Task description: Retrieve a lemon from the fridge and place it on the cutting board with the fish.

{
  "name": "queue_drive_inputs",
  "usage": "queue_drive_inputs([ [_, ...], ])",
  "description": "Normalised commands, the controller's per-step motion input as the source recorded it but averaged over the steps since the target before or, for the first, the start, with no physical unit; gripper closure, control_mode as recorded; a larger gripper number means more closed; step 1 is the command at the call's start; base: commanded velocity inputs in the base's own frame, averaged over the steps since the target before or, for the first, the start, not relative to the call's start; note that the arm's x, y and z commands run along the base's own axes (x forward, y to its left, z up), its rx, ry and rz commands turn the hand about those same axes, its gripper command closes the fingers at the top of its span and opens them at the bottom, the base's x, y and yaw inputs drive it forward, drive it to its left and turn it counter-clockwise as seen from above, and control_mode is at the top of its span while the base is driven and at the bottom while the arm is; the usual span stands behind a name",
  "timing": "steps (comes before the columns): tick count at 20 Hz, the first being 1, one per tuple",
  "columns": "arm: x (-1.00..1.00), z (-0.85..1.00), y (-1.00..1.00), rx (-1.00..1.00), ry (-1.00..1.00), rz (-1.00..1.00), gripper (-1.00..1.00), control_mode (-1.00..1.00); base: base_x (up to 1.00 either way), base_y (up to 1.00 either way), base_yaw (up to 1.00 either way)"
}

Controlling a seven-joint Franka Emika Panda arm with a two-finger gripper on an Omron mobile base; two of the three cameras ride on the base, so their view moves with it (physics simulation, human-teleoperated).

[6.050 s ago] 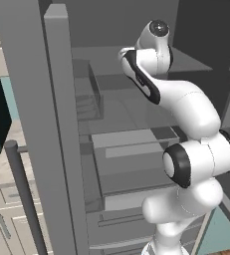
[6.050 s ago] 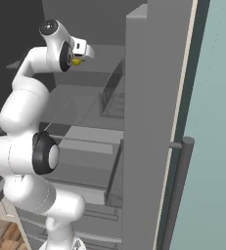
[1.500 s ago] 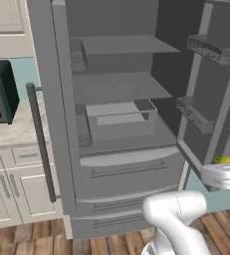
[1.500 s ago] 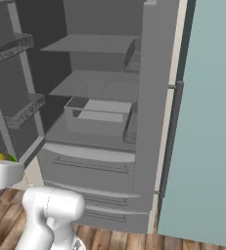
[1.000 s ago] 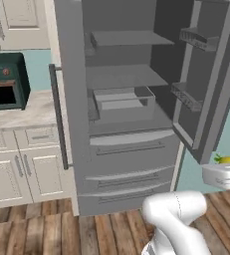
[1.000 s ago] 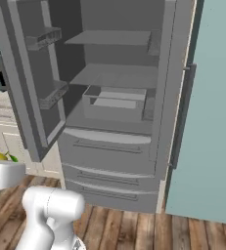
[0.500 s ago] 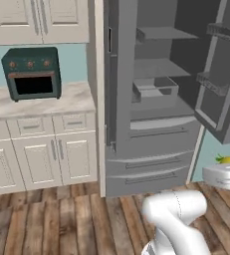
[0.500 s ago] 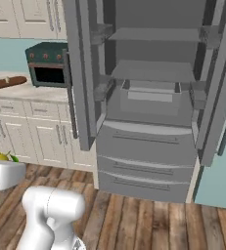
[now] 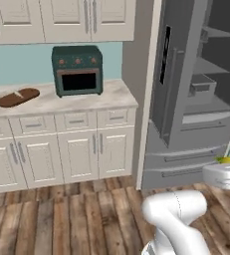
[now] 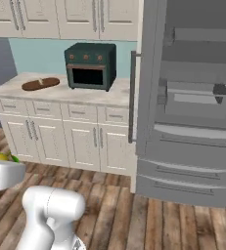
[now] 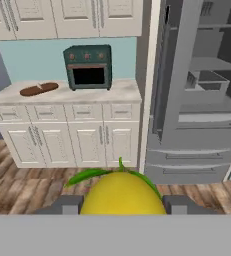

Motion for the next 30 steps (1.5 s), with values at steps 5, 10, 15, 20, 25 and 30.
queue_drive_inputs([
  [5,0.00,0.00,0.00,0.00,0.00,0.00,1.00,1.00,0.00,0.99,0.00],
  [10,0.00,0.00,0.00,0.00,0.00,0.00,1.00,1.00,0.08,0.75,-0.04],
  [15,0.00,0.00,0.00,0.00,0.00,0.00,1.00,1.00,0.22,0.72,-0.06],
  [20,0.00,0.00,0.00,0.00,0.00,0.00,1.00,1.00,0.29,0.72,-0.06],
  [25,0.00,0.00,0.00,0.00,0.00,0.00,1.00,1.00,0.44,0.67,-0.05],
  [30,0.00,0.00,0.00,0.00,0.00,0.00,1.00,1.00,0.79,0.53,-0.01],
])
